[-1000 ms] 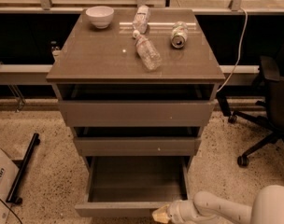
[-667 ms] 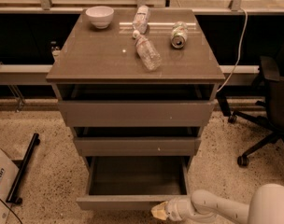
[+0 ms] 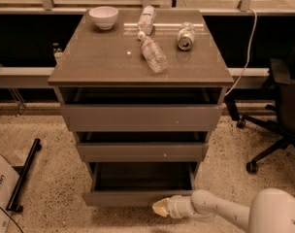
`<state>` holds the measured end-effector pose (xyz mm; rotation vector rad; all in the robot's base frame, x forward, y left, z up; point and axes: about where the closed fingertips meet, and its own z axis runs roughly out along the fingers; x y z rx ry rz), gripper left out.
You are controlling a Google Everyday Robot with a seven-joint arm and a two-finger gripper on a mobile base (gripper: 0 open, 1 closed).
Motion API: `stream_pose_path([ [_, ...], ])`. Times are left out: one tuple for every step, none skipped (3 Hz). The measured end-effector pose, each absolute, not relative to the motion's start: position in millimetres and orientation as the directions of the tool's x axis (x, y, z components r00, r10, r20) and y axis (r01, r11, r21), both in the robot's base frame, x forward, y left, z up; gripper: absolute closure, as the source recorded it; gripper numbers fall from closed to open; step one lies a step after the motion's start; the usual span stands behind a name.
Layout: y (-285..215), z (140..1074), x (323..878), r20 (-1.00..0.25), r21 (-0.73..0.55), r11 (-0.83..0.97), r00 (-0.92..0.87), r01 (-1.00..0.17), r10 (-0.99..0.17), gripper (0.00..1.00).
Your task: Close bottom drawer
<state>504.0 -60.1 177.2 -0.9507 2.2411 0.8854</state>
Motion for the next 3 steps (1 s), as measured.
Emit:
stream_pose_path([
  [-56.5,173.8,532.5,-0.708,0.321,0.548,-0.580,-0.772,-0.402,1.00],
  [-58.8,170.4,554.9,-0.721,0.296,0.572,-0.571,-0.765,-0.392,1.00],
  [-58.8,170.4,554.9,-0.721,0.296,0.572,-0.571,-0.765,-0.392,0.82],
])
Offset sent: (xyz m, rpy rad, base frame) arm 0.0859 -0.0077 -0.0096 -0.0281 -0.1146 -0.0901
